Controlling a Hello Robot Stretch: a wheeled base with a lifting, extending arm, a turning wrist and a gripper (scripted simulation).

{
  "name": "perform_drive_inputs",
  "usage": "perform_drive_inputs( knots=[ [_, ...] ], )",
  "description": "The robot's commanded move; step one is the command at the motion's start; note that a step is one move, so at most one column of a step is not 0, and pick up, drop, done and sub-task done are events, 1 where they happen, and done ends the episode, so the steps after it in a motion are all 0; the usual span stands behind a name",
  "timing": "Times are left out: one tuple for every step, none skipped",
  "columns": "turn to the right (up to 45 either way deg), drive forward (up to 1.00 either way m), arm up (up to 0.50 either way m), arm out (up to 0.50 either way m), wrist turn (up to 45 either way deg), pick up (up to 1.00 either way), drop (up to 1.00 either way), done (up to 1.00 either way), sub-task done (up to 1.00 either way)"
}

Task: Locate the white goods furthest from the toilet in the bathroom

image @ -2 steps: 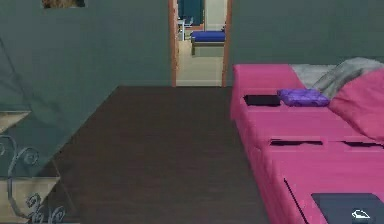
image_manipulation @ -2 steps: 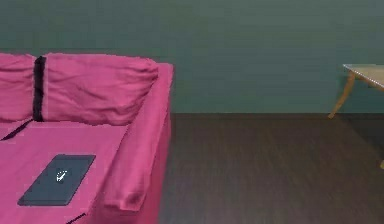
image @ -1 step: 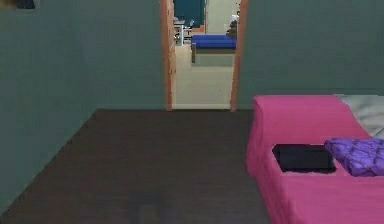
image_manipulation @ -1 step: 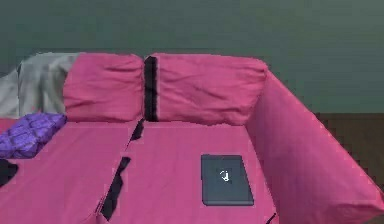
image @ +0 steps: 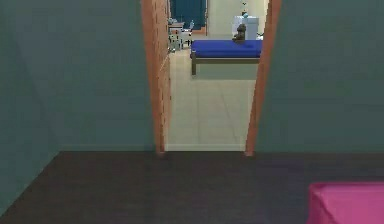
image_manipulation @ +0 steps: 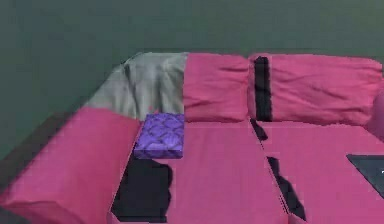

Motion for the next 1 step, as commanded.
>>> perform_drive_inputs(
  knots=[
    [0.0,1.00,0.00,0.00,0.0,0.00,0.00,0.00,0.00]
  ],
)
